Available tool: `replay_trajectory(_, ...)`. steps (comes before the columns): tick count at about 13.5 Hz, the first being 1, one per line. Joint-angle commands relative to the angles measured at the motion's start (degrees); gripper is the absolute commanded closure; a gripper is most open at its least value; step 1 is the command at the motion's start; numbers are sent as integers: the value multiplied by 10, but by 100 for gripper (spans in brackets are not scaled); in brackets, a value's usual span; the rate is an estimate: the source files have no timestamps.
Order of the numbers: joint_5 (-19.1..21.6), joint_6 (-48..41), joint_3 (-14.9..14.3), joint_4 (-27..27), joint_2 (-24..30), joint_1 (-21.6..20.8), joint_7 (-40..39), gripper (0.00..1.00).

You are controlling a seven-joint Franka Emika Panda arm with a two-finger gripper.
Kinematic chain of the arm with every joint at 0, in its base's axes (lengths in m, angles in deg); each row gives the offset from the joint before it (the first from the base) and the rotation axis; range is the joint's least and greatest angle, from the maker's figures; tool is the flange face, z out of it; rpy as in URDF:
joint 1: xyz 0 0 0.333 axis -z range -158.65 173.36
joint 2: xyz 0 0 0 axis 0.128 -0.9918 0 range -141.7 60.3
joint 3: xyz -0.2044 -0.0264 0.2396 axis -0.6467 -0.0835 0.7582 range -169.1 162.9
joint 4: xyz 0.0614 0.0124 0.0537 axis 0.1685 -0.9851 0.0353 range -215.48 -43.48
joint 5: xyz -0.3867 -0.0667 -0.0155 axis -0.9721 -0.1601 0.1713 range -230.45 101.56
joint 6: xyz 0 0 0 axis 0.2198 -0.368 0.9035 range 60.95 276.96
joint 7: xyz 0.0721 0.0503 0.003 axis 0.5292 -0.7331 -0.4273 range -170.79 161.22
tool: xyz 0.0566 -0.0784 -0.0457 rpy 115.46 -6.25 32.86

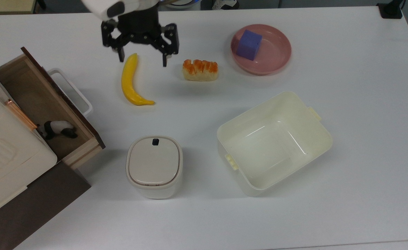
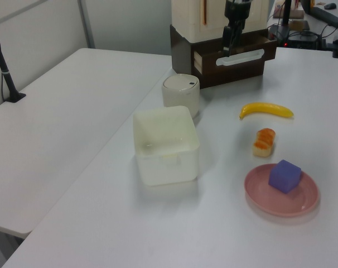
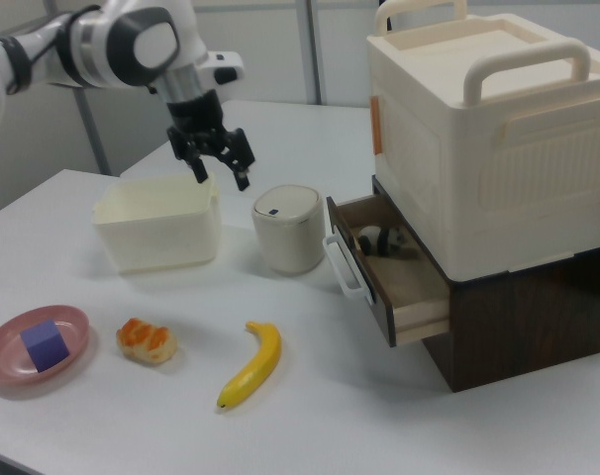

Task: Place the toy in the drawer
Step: 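Open the gripper to release the toy and raise it away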

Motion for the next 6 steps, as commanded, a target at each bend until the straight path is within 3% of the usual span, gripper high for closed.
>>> replay_trajectory(1,8,-61,-46,-32,54,-57,17,0)
replay_trajectory(6,12,-97,-50,-36,65,-66,13,0)
